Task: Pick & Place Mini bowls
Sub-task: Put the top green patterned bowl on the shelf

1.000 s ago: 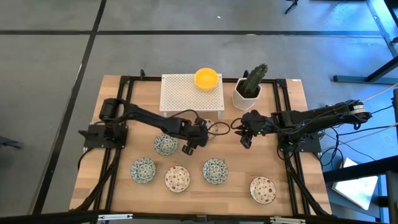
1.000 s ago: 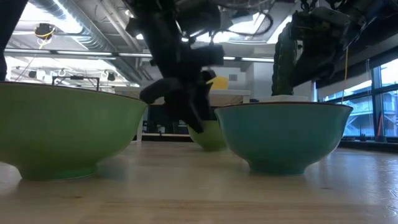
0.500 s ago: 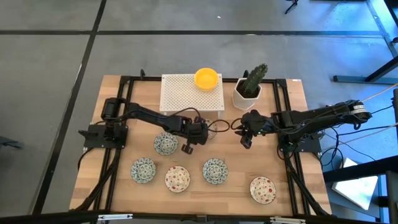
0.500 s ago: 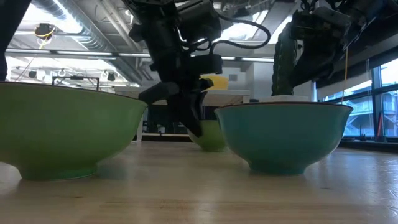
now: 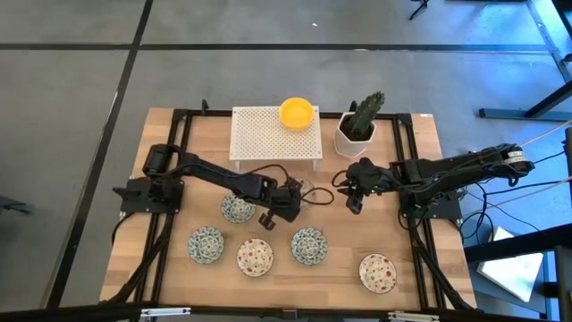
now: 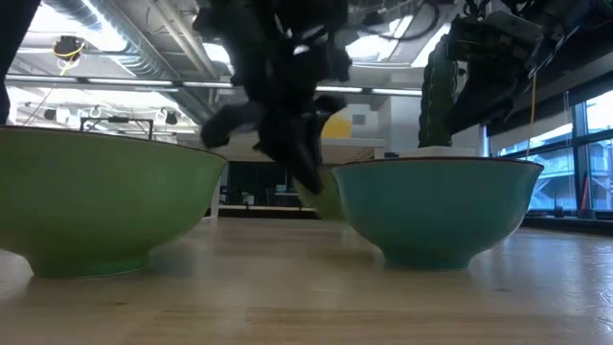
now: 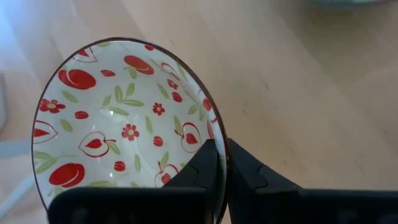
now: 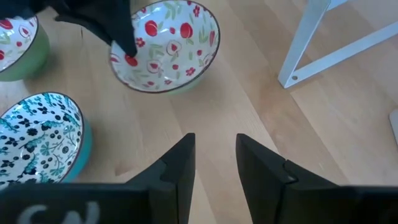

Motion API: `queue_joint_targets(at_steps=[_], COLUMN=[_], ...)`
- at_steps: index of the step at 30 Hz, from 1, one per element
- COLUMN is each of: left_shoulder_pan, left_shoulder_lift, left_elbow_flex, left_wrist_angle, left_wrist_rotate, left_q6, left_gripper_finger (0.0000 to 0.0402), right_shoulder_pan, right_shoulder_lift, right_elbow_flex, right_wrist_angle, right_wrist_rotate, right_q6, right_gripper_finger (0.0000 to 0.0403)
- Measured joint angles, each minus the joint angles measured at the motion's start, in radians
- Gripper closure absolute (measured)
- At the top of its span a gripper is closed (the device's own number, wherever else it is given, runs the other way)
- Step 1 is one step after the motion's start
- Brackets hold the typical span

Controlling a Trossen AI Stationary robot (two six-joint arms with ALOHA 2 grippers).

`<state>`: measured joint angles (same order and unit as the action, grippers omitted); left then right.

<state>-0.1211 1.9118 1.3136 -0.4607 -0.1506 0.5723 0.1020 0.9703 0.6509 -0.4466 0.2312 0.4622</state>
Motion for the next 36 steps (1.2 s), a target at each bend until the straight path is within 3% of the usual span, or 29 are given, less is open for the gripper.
queue_joint_targets(at_steps=[12, 21, 26, 36], left_shoulder_pan=[-0.017, 0.014, 0.134, 0.496], left_shoulder_lift=[-0.065, -0.245, -0.350, -0.407], left_elbow_flex=[0.222, 0.277, 0.255, 0.098], left_wrist_angle=[-0.316, -0.471, -0.570, -0.515], left_wrist_rotate=[-0.092, -0.197, -0.259, -0.084], left_q6=[-0.058, -0.137, -0.218, -0.214], left_gripper_finger=[0.0394, 0.0395, 0.0395, 0.0395], right_shoulder_pan=[0.040, 0.070, 0.074, 0.074], right_shoulder_lift=[0.000, 0.000, 0.000, 0.000], right_elbow_flex=[-0.001, -0.001, -0.001, -0.001], right_wrist_angle=[-0.032, -0.038, -0.035, -0.030], right_wrist_rotate=[0.000, 0.024, 0.030, 0.017], right_q6=[0.002, 0.001, 0.002, 0.025], right_gripper_finger=[0.0287, 0.0287, 0.0287, 0.0287])
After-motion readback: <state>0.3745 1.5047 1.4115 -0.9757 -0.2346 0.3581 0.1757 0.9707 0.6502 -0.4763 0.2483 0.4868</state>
